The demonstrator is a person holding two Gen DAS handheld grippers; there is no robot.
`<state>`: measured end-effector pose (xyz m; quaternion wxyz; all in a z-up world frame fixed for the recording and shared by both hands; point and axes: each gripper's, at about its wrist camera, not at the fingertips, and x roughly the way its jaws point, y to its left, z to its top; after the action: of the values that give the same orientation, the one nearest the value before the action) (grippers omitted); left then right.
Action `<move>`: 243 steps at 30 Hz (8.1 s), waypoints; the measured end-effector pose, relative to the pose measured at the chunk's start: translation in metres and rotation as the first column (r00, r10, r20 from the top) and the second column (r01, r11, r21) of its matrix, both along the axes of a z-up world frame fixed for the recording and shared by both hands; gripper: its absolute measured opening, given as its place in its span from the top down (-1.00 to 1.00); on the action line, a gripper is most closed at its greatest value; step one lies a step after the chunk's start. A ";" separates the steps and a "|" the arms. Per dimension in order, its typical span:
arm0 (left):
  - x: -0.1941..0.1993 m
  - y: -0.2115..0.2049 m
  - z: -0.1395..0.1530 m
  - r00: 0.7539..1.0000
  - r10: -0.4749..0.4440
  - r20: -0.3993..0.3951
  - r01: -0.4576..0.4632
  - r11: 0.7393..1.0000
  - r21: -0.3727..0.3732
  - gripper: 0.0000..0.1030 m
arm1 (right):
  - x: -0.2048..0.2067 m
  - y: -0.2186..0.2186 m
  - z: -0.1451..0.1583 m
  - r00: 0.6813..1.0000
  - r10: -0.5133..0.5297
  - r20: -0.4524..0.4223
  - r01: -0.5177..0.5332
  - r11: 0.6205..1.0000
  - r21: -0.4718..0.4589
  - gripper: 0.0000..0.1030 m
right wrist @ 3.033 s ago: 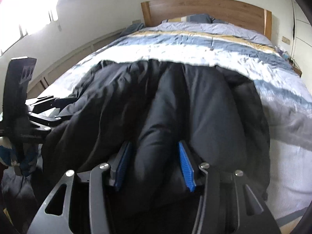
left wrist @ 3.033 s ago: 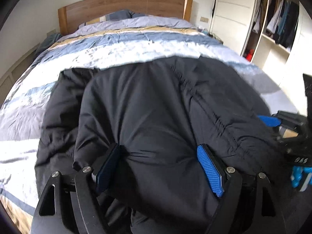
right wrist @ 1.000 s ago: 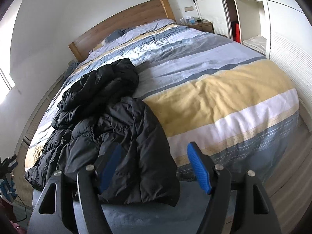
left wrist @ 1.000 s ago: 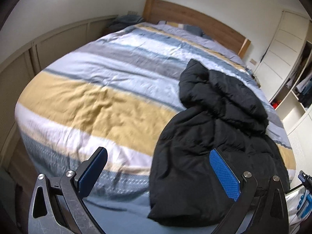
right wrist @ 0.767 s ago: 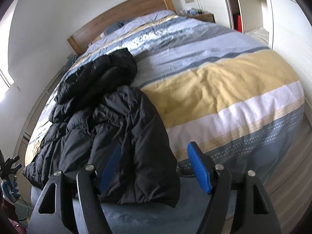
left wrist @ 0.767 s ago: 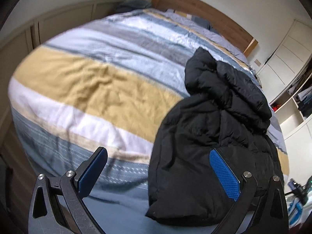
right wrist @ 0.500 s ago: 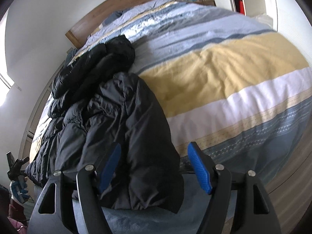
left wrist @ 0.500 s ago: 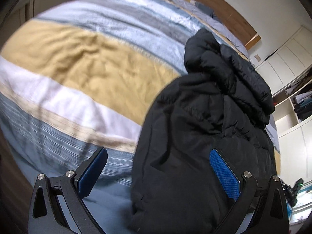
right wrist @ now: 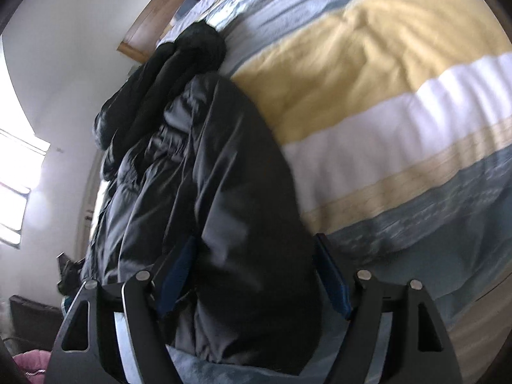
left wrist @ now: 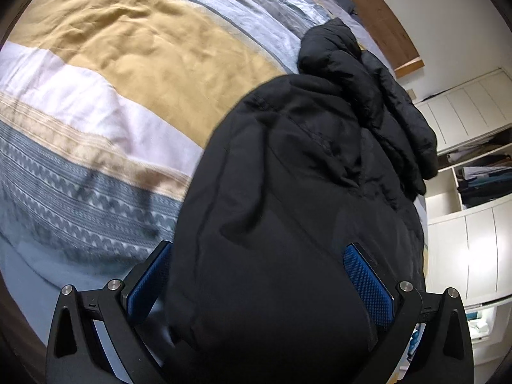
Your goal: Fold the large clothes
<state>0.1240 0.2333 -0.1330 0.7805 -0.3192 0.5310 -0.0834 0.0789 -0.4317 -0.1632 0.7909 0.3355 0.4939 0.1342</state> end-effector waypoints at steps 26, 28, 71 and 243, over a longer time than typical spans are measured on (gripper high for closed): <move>-0.014 -0.025 0.026 0.982 -0.137 0.129 0.138 0.990 0.004 0.58 | -0.025 0.046 0.040 0.991 -0.066 0.116 0.063 0.998 0.030 0.75; -0.014 -0.029 0.029 0.979 -0.148 0.139 0.148 0.989 0.009 0.64 | -0.023 0.049 0.053 0.988 -0.069 0.137 0.068 0.998 0.009 0.76; 0.398 -0.009 0.126 0.950 0.184 0.252 -0.076 0.919 -0.386 0.65 | 0.403 0.008 0.175 0.873 -0.369 0.319 0.375 0.926 0.045 0.77; 0.044 -0.190 0.242 0.760 -0.241 0.603 -0.162 0.828 0.536 -0.97 | 0.106 0.236 0.264 0.870 0.082 0.486 0.225 0.811 -0.540 -0.38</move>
<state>0.1683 0.0436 0.1088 0.9707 -0.0161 0.2351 -0.0467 0.1846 -0.1953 0.1008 0.9577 0.0523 0.2819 0.0262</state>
